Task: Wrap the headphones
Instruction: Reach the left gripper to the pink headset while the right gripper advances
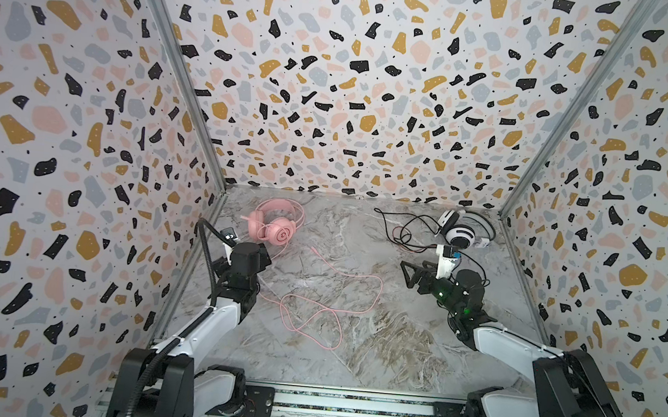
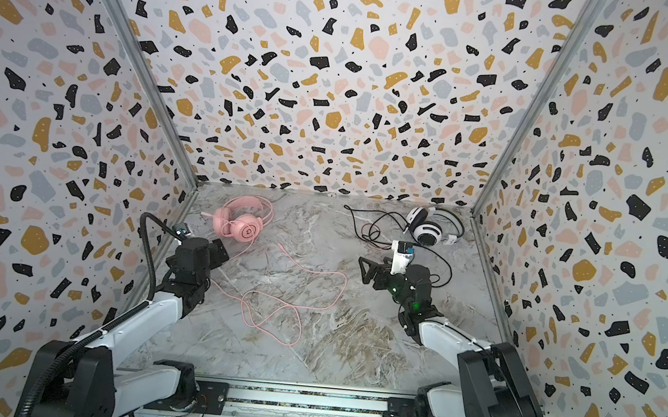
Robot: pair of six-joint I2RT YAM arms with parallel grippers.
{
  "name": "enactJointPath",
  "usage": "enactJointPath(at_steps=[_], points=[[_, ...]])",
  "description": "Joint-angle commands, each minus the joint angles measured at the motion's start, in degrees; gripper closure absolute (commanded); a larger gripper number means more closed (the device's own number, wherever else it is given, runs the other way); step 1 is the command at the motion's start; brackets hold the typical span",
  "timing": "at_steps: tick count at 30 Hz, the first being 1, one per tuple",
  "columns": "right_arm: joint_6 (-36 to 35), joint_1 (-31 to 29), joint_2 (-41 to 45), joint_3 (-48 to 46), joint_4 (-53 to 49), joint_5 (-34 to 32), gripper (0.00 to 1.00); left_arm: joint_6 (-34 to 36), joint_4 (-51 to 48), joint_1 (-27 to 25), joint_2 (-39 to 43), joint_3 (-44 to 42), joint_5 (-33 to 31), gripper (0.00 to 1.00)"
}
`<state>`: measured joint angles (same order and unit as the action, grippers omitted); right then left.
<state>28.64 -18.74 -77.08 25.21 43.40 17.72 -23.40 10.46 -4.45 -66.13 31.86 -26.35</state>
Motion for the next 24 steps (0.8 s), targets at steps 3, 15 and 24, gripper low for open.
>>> enactJointPath(at_steps=[3,15,24], points=[[1.78,-0.81,-2.73,-0.63,1.46,1.44,0.01,-3.03,-7.83,0.65,-1.1,8.52,6.45,0.0],[-0.96,-4.8,-6.91,3.54,-3.78,0.25,0.01,-0.75,-31.54,3.31,-20.55,42.96,11.37,0.0],[-0.52,-5.16,-12.04,6.19,-4.29,2.89,0.0,3.47,-48.1,6.76,-43.06,70.0,15.15,0.0]])
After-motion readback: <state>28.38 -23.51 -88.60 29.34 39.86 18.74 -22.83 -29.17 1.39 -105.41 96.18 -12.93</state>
